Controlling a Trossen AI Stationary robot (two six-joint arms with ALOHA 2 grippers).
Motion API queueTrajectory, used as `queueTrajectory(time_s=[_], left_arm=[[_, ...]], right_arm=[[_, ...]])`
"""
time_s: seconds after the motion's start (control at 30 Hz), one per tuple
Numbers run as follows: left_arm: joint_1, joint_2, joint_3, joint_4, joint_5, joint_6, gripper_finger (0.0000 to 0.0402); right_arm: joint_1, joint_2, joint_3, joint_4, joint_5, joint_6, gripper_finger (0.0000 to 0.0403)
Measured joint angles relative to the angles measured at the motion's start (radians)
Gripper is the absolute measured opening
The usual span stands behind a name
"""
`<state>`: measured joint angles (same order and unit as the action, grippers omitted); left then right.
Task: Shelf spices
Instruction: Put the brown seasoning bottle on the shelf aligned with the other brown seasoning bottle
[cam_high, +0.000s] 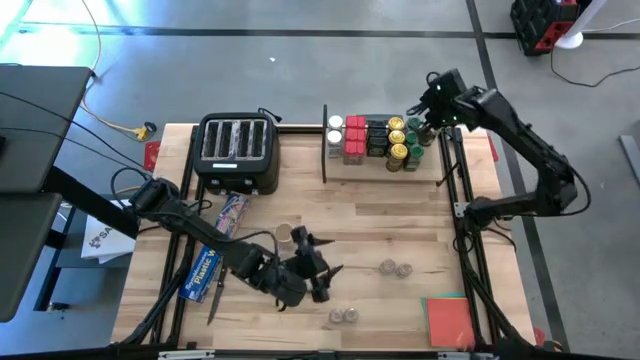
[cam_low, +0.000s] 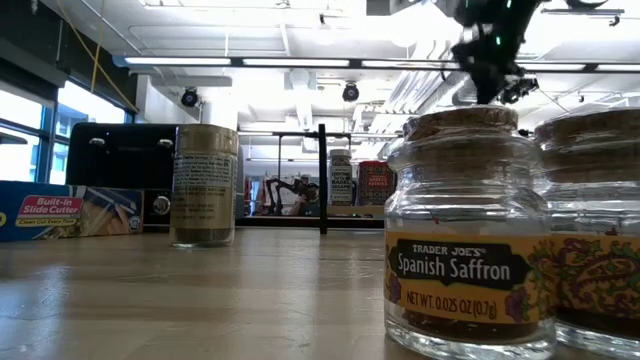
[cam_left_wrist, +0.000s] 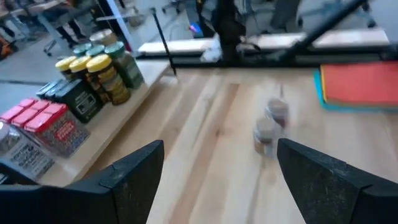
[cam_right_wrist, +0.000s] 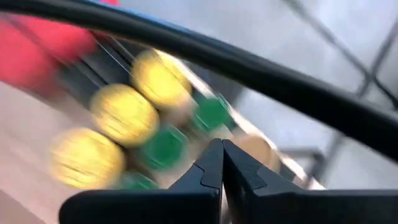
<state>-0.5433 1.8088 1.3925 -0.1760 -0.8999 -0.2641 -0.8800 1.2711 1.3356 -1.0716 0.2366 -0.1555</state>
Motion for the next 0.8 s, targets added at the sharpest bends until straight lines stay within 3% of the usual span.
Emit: queueTrajectory(time_s=[0.1,0.2,0.37,0.53,0.67,0.8], left_arm=[[-0.036,-0.011,0.06,-0.193,0.001,-0.106,0.0307],[-0.077,-0.028,0.106,-0.436,0.036,-0.307,0.0307],[-0.165,-0.039,0.111,-0.81,0.147,-0.764,0.0307],[-0.251,-0.019,0.106,-1.149,0.3,-1.199,0.03],[-0.266,-0.015,-0.003,-1.186,0.316,-1.36,0.0276],[-0.205,-0.016,-0.175,-1.06,0.34,-1.401,0.0223]], right_arm=[[0.134,-0.081,-0.047,0.125,-0.027,0.075,0.0],[0.299,-0.163,-0.136,0.291,-0.057,0.107,0.0],[0.587,-0.264,-0.288,0.513,-0.047,0.169,0.0],[0.862,-0.283,-0.408,0.702,-0.014,0.255,0.0],[1.045,-0.265,-0.49,0.86,0.065,0.271,0.0],[1.182,-0.246,-0.555,1.011,0.145,0.286,0.0]])
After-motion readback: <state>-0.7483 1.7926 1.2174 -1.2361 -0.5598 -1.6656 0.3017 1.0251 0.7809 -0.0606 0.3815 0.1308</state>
